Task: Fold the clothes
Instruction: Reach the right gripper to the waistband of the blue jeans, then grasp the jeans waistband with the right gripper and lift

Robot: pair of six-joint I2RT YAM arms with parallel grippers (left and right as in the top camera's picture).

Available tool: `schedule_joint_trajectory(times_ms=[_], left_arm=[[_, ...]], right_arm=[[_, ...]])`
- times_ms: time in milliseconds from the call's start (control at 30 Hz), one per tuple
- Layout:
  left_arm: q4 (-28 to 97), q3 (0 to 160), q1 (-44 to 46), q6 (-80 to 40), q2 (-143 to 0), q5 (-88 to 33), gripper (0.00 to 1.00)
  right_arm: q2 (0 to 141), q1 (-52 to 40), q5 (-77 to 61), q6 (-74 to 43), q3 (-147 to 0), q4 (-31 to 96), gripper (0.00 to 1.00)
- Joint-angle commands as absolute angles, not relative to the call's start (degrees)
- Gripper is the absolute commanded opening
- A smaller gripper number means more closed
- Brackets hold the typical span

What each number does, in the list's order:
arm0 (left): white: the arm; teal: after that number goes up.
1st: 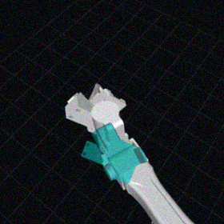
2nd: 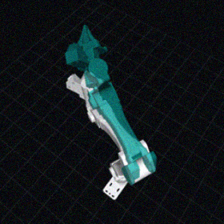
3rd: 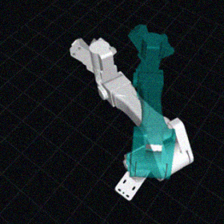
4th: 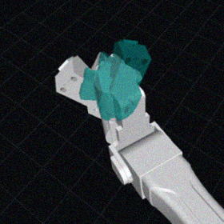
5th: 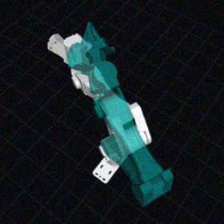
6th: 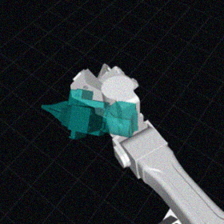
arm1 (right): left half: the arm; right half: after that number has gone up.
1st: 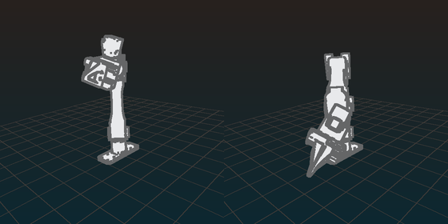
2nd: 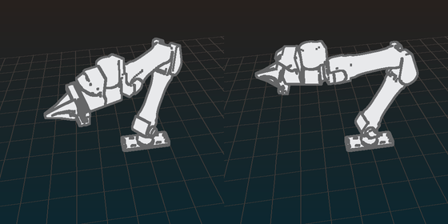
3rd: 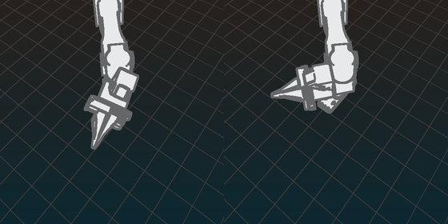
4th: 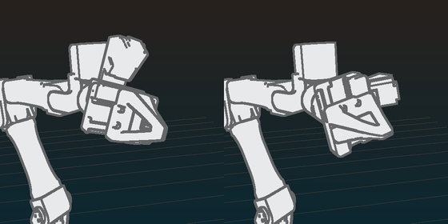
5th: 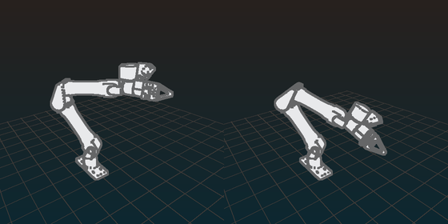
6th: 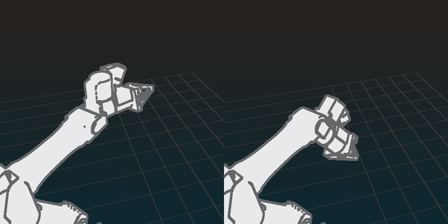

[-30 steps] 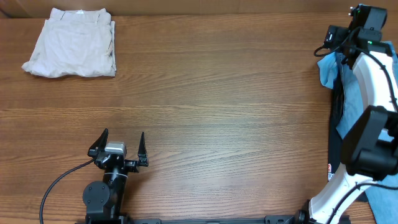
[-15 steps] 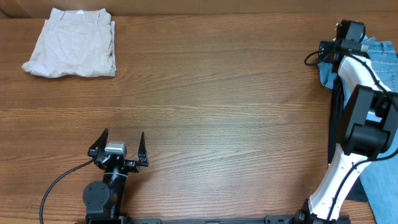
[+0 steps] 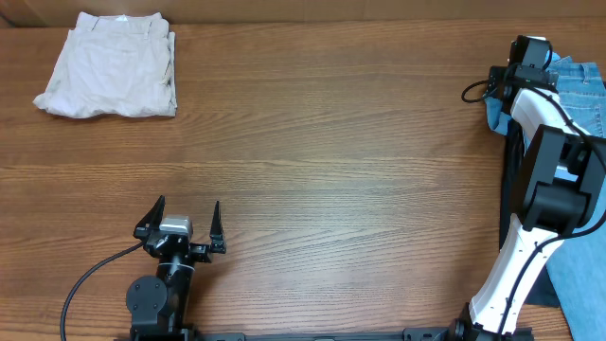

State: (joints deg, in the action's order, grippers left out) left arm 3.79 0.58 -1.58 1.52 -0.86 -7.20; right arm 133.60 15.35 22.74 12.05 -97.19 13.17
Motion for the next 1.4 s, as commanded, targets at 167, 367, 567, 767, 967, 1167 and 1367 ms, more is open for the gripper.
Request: schedule_joint_trajectory(times_ms=[167, 367, 567, 767, 967, 1167, 1367], left_arm=[[3.79, 0.27, -2.00, 2.22, -0.25, -6.68, 1.00], [3.79, 0.27, -2.00, 2.22, -0.25, -6.68, 1.00], [3.79, 0.27, -2.00, 2.22, -0.25, -6.68, 1.00], [3.81, 0.27, -2.00, 2.22, -0.25, -6.68, 1.00], [3.79, 0.27, -2.00, 2.22, -0.25, -6.68, 1.00], [3.79, 0.27, -2.00, 2.22, -0.25, -6.68, 1.00], [3.79, 0.27, -2.00, 2.22, -0.25, -6.68, 1.00]], right_arm=[[134.72, 16.34, 23.53, 11.03, -98.65, 12.47, 0.87], [134.72, 17.61, 23.51, 10.26, -98.65, 12.84, 0.68], [134.74, 18.09, 22.85, 10.28, -98.65, 13.56, 0.77], [134.74, 18.09, 22.24, 10.26, -98.65, 13.69, 0.48], [134.72, 18.09, 24.80, 6.50, -98.96, 13.78, 0.04], [134.04, 18.06, 26.11, -0.01, -103.22, 18.13, 0.04], [131.41, 17.98, 25.54, -2.26, -107.92, 22.92, 0.04]])
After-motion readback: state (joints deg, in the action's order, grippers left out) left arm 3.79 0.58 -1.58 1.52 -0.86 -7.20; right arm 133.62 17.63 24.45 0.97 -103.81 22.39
